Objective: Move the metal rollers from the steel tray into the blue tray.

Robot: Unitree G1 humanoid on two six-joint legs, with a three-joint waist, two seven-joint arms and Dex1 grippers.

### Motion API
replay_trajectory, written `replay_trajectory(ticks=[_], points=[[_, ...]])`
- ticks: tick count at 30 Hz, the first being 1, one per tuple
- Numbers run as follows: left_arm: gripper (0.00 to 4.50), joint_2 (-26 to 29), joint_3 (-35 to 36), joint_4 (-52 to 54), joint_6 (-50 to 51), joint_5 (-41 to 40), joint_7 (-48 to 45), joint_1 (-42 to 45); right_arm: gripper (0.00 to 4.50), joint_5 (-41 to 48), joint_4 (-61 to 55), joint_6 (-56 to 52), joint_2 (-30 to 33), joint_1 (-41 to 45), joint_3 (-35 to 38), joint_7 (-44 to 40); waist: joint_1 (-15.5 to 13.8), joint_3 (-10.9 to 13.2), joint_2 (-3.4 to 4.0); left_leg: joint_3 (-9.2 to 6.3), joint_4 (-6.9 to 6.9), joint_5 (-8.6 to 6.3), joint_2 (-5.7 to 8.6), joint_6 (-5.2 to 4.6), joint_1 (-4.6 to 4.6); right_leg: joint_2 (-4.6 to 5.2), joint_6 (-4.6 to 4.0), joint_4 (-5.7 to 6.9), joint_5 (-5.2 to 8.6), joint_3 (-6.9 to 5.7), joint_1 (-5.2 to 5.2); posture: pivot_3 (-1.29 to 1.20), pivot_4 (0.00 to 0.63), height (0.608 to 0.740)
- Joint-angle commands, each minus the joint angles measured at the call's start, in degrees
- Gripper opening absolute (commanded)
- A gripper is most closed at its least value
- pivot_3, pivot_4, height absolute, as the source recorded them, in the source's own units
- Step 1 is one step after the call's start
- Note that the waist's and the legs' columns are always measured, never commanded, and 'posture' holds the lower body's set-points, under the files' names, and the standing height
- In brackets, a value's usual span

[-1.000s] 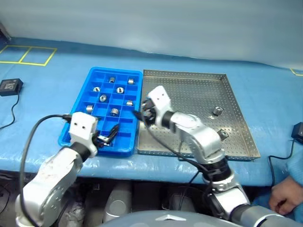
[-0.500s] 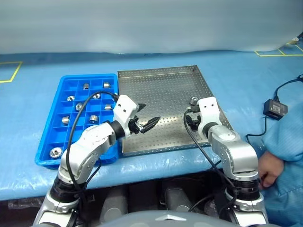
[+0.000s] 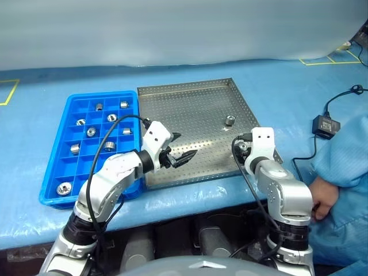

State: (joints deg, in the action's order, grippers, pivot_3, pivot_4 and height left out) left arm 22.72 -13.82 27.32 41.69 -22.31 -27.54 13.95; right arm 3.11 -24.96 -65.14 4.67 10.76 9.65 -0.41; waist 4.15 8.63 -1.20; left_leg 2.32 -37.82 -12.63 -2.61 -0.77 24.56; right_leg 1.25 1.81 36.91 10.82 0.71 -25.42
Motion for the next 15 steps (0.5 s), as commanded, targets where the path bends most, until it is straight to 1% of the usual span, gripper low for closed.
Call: replay_trajectory(ticks=[1,8,11,12,13,14,15], points=[[3.86,0.19,0.75,1.4,-0.59,0.67,0.09,-0.36,3.27,0.73,0.16,2.54,-0.38,0.65,1.46,0.27,-0.01,0.0,0.0,0.01,0.0,0.0,0.0,-0.01,0.0,0.0,0.01,-0.01,0.0,0.01,0.0,-0.1,0.15,0.74],[3.86,-0.13,0.97,1.77,-0.11,1.15,0.34,-0.56,3.27,0.45,3.85,5.37,-0.56,0.59,0.63,1.09,-0.08,-0.01,-0.01,0.08,-0.01,0.0,0.01,-0.04,-0.01,0.02,0.03,-0.01,-0.02,0.03,0.01,-0.1,0.15,0.74],[3.86,0.02,1.39,1.89,0.0,1.34,0.49,-0.64,2.64,0.94,4.34,5.58,-1.05,0.51,0.41,0.96,-0.14,-0.01,0.0,0.14,0.01,0.0,0.01,-0.05,-0.01,0.01,0.03,-0.01,-0.02,0.02,0.01,-0.09,0.15,0.74],[3.86,0.04,1.62,1.86,0.04,1.39,0.54,-0.62,2.38,1.09,4.48,5.55,-1.23,0.6,0.6,1.01,-0.19,-0.01,0.0,0.18,0.02,0.0,0.01,-0.05,-0.01,0.01,0.03,-0.01,-0.02,0.02,0.01,-0.09,0.15,0.74],[3.86,0.05,1.76,1.84,0.08,1.43,0.56,-0.6,2.0,1.18,4.56,5.53,-1.36,0.67,0.72,1.06,-0.2,-0.02,-0.01,0.2,0.02,0.0,0.01,-0.05,0.0,0.01,0.03,-0.01,-0.02,0.02,0.01,-0.09,0.15,0.74],[3.86,0.13,1.9,1.81,0.09,1.46,0.52,-0.61,1.76,1.13,4.66,5.56,-1.32,0.78,0.69,1.16,-0.2,-0.02,-0.02,0.2,0.02,0.0,0.0,-0.05,-0.01,0.02,0.03,-0.01,-0.02,0.02,0.01,-0.09,0.15,0.74],[3.86,0.21,1.99,1.82,0.11,1.51,0.46,-0.65,1.74,1.06,4.75,5.58,-1.26,0.89,0.66,1.25,-0.2,-0.02,-0.01,0.21,0.01,0.0,0.0,-0.05,0.0,0.02,0.03,-0.01,-0.02,0.02,0.01,-0.09,0.15,0.74]])
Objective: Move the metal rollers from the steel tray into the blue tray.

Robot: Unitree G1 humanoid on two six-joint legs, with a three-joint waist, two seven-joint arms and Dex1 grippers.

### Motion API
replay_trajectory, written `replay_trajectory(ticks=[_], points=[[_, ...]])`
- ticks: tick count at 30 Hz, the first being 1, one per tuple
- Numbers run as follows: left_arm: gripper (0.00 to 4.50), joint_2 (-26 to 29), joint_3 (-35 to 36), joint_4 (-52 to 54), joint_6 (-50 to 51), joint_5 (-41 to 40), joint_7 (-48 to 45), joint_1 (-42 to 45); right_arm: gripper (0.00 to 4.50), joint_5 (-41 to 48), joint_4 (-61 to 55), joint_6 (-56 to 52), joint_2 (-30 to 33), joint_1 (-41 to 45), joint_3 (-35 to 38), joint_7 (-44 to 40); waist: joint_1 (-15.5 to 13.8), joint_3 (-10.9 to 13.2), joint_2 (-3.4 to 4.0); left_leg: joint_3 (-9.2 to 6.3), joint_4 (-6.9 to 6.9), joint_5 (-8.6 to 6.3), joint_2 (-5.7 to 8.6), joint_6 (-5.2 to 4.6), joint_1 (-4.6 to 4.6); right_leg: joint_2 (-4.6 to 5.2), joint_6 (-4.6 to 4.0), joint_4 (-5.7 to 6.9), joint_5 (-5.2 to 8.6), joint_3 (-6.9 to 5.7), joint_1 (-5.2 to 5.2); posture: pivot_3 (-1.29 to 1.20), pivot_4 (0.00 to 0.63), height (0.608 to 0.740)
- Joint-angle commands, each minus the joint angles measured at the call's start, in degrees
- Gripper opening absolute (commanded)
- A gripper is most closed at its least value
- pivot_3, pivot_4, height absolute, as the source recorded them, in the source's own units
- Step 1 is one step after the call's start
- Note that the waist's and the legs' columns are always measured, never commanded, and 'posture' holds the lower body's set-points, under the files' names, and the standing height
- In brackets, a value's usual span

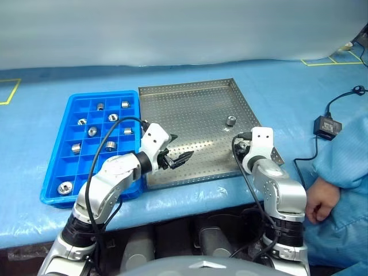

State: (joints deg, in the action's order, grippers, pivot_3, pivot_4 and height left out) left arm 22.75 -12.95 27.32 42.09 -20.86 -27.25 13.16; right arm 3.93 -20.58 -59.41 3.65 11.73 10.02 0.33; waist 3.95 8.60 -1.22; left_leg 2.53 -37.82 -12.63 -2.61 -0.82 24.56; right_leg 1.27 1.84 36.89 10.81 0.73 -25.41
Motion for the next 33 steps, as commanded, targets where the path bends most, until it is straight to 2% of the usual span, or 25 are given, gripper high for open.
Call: replay_trajectory(ticks=[1,9,14,19,28,33], points=[[3.86,0.24,1.22,1.78,-0.29,0.09,0.1,0.15,1.74,0.25,0.46,-0.07,-0.26,0.1,0.37,0.61,0.0,0.0,0.0,0.01,-0.01,0.0,0.0,0.0,0.0,0.01,0.0,0.0,0.0,0.01,0.0,-0.09,0.15,0.74],[3.86,0.63,2.35,2.33,-0.08,0.16,0.09,-0.6,1.74,2.21,-1.56,-0.14,-0.35,0.91,-0.73,-1.06,0.06,0.0,0.01,0.01,-0.02,0.02,0.0,-0.04,-0.01,0.02,0.02,0.01,-0.02,0.04,0.0,-0.08,0.15,0.74],[3.86,2.34,5.0,3.9,1.15,0.39,1.01,-2.23,1.74,5.44,-6.99,-1.28,0.97,2.21,-6.02,-6.18,0.19,0.02,0.04,0.0,0.03,0.02,-0.02,-0.04,-0.01,-0.01,0.02,0.03,-0.02,0.07,-0.07,-0.07,0.15,0.74],[3.86,6.3,10.34,8.44,4.71,0.51,2.92,-6.28,1.74,9.53,-10.46,-1.33,1.29,5.95,-12.12,-11.38,0.13,0.02,0.03,-0.05,0.04,0.03,-0.03,-0.04,-0.01,-0.01,0.02,0.04,-0.02,0.1,-0.09,-0.03,0.15,0.74],[3.86,10.89,24.57,15.96,10.84,1.47,8.19,-13.79,1.74,10.83,1.01,4.97,-4.25,17.15,-23.42,-15.86,-1.7,0.04,-0.01,-0.09,0.05,0.02,-0.02,-0.04,-0.02,0.04,0.02,0.02,-0.02,0.03,-0.07,0.1,0.15,0.74],[3.86,10.52,28.16,18.94,13.27,1.86,9.85,-17.92,1.74,11.03,5.86,7.72,-7.12,19.99,-29.82,-18.76,-3.48,0.03,-0.04,-0.07,0.17,0.02,-0.01,-0.04,-0.01,0.07,0.0,-0.04,-0.01,-0.01,-0.1,0.14,0.15,0.74]])
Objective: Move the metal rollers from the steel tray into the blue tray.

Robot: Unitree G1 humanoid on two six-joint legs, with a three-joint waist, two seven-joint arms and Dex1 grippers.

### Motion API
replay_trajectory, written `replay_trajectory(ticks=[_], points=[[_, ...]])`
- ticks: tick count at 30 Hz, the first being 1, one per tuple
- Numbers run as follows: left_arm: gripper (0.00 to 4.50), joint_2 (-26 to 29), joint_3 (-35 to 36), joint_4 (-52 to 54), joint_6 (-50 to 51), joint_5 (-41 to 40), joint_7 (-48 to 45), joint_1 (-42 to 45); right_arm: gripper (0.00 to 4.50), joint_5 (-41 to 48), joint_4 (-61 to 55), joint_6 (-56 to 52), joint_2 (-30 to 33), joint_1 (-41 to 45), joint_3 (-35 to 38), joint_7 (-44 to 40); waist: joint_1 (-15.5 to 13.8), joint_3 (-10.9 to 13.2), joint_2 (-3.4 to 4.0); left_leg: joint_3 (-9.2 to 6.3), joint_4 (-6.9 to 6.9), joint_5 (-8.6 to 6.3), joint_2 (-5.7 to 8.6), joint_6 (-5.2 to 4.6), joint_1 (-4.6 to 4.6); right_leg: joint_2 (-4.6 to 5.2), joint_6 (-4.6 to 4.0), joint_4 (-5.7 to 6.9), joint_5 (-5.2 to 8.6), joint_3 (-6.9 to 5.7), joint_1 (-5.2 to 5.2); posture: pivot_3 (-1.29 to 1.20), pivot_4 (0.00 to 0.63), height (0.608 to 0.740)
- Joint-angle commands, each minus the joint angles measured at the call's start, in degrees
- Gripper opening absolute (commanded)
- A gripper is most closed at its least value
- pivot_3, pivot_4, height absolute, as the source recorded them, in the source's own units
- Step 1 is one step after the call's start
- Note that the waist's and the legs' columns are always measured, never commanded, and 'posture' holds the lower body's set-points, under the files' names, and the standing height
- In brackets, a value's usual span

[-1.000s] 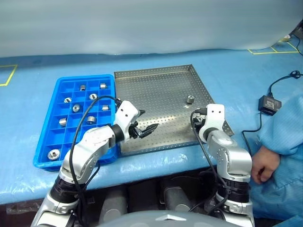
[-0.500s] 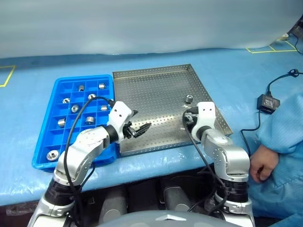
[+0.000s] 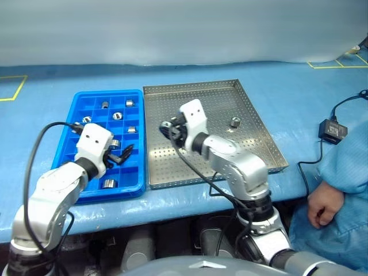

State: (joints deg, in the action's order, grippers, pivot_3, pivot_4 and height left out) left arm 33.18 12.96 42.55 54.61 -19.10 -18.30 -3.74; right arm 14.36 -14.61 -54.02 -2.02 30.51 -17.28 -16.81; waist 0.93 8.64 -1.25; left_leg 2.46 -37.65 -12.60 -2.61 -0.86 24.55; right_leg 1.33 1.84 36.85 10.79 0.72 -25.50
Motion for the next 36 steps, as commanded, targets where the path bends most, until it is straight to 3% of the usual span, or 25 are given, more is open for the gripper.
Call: replay_trajectory(ticks=[1,9,14,16,22,28,36], points=[[3.86,-0.17,2.6,4.27,0.98,0.09,1.11,-1.71,1.74,0.3,0.2,2.54,-1.68,1.06,-3.96,-1.89,-0.86,-0.01,-0.02,-0.01,0.02,0.0,0.01,0.0,0.01,0.02,0.0,-0.01,0.0,-0.02,0.0,0.14,0.15,0.74],[3.86,-1.63,2.68,5.78,1.38,0.06,2.37,-3.32,1.74,-0.12,2.33,2.89,-1.09,-0.87,-9.7,-4.5,-2.79,-0.02,-0.04,-0.03,-0.06,0.0,-0.01,0.01,0.0,0.11,-0.03,-0.02,0.02,-0.11,0.03,0.18,0.15,0.74],[3.86,-1.99,1.82,4.63,0.78,-0.31,2.05,-2.25,3.3,-1.78,2.03,5.18,-1.0,-1.32,-8.56,-2.88,-2.94,-0.02,-0.04,-0.02,-0.05,0.01,-0.01,0.01,0.0,0.11,-0.04,-0.01,0.02,-0.13,0.01,0.15,0.15,0.74],[3.86,-2.12,1.29,4.23,0.69,-0.41,1.87,-1.83,3.3,-2.19,1.51,6.41,-0.81,-1.39,-7.31,-2.13,-2.99,-0.02,-0.04,-0.03,-0.03,0.01,0.0,0.01,0.02,0.11,-0.05,-0.02,0.03,-0.15,0.0,0.14,0.15,0.74],[3.86,-4.97,-3.87,2.31,-2.7,-1.89,-0.31,1.61,3.3,-4.57,-1.53,5.58,1.53,-3.79,2.61,4.98,-3.08,-0.03,-0.06,0.02,-0.06,0.01,0.02,0.01,0.05,0.13,-0.05,-0.04,0.02,-0.15,0.03,0.09,0.15,0.74],[3.86,-9.71,-10.41,-3.25,-7.5,-2.99,-2.89,6.09,3.3,-7.5,1.47,4.09,-0.69,-3.68,23.03,22.33,-2.46,-0.03,-0.05,0.12,-0.12,0.01,0.05,0.0,0.1,0.11,-0.05,0.0,0.01,-0.15,0.02,0.04,0.15,0.74],[3.86,-11.08,-22.26,-8.33,-11.06,-1.81,-7.79,13.79,3.3,-9.24,16.87,10.72,2.09,3.3,29.43,26.7,0.81,-0.02,0.01,0.29,-0.1,0.02,0.04,-0.04,0.03,0.01,-0.04,0.02,-0.04,0.01,0.02,-0.02,0.15,0.74]])
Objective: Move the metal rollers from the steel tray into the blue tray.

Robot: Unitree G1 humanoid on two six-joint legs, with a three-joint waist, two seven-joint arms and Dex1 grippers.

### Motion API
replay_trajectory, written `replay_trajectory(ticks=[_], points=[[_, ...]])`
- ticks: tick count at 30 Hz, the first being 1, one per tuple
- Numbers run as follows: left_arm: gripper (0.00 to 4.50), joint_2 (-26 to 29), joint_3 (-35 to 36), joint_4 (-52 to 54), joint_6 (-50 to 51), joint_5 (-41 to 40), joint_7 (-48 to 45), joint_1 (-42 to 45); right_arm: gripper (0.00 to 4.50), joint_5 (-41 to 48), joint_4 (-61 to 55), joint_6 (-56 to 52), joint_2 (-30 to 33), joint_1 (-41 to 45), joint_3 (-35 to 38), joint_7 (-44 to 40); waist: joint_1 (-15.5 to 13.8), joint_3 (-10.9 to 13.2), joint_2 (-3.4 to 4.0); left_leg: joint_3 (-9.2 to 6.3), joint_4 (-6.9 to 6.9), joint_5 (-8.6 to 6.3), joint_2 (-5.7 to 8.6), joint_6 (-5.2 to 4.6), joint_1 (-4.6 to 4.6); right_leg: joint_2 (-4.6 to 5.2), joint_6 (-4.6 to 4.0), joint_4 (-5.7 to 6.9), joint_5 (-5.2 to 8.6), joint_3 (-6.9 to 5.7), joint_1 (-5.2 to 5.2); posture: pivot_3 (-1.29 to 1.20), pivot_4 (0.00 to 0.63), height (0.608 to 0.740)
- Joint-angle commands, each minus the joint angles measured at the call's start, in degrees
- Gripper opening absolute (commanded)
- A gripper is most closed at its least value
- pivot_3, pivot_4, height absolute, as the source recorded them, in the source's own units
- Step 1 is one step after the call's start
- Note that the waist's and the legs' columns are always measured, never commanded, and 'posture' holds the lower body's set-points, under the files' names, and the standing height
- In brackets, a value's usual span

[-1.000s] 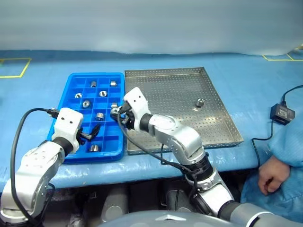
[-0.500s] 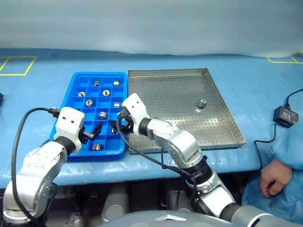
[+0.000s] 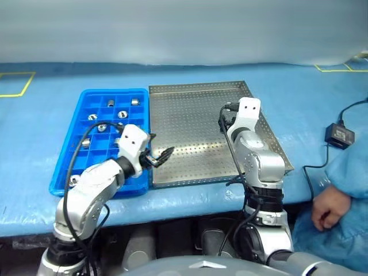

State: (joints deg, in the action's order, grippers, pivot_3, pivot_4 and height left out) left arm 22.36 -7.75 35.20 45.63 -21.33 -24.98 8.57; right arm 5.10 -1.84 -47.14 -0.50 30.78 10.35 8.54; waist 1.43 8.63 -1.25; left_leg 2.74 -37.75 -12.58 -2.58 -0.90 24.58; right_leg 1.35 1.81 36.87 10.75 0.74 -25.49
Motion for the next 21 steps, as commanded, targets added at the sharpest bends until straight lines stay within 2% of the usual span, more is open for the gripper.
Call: replay_trajectory(ticks=[1,10,21], points=[[3.86,-0.38,-2.07,-1.55,-2.3,0.55,-1.26,2.01,3.3,0.01,6.35,5.02,0.71,3.98,2.16,1.51,0.63,-0.01,0.01,-0.01,0.01,0.01,-0.01,-0.01,-0.01,-0.02,-0.01,0.0,-0.01,0.0,0.01,-0.02,0.15,0.74],[3.86,-0.86,-5.14,-2.94,-3.03,1.78,-1.22,2.92,3.3,-0.67,26.55,16.44,2.17,11.5,5.33,6.22,1.3,0.0,0.01,-0.01,0.06,0.0,0.0,-0.02,0.01,-0.04,0.06,-0.04,-0.05,0.07,0.0,-0.01,0.15,0.74],[3.86,-1.29,-5.85,-2.02,-2.58,2.32,-0.71,1.75,3.3,-0.23,43.35,26.47,3.77,17.98,6.1,10.47,1.22,0.01,0.03,-0.02,0.05,0.01,-0.01,-0.03,-0.01,-0.06,0.07,-0.02,-0.06,0.08,0.02,0.01,0.15,0.74]])
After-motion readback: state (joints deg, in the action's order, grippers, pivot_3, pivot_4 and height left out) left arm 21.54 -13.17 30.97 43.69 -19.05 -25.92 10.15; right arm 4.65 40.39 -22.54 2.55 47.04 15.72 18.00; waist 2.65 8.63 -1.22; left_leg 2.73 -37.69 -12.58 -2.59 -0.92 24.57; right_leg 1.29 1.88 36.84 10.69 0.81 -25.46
